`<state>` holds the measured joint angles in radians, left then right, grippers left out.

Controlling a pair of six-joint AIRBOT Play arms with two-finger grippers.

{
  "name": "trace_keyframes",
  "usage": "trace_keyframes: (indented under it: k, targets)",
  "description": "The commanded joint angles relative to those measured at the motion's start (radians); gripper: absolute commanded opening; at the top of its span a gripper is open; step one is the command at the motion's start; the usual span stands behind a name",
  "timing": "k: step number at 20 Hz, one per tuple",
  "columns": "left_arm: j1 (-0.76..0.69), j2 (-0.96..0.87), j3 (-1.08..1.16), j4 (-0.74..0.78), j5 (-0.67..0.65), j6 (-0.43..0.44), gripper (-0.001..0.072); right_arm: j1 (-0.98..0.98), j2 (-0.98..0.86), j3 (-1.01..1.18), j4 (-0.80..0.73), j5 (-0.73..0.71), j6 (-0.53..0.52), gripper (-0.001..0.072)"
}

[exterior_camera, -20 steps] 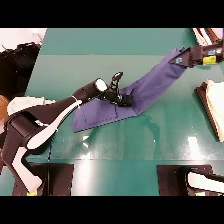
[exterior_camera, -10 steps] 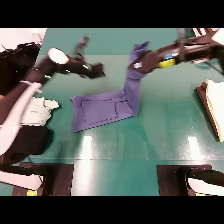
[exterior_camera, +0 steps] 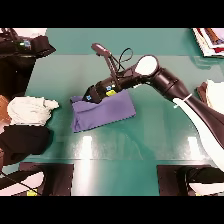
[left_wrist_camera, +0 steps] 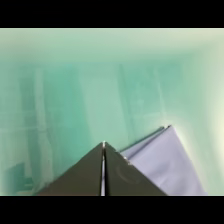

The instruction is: Fold the shirts.

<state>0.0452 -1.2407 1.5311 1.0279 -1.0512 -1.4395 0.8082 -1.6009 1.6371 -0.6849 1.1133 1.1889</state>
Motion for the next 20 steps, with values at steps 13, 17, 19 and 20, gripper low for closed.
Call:
trace_keyframes:
  k: [13, 17, 19, 20]
  targets:
    - [0.019, 0.023, 0.001, 0.010, -0.056, 0.003, 0.0024, -0.535, -0.179, -0.328, 0.005, 0.144, 0.025, 0.0691]
    - [0.019, 0.023, 0.001, 0.010, -0.058, 0.008, 0.0024, -0.390, -0.317, -0.166, 0.055, 0.174, 0.026, 0.0584]
    - [0.019, 0.023, 0.001, 0.008, -0.063, 0.008, 0.0024, -0.323, -0.372, -0.102, 0.066, 0.193, 0.026, 0.0529]
    - [0.019, 0.023, 0.001, 0.008, -0.069, 0.007, 0.0024, -0.295, -0.394, -0.074, 0.064, 0.205, 0.026, 0.0383]
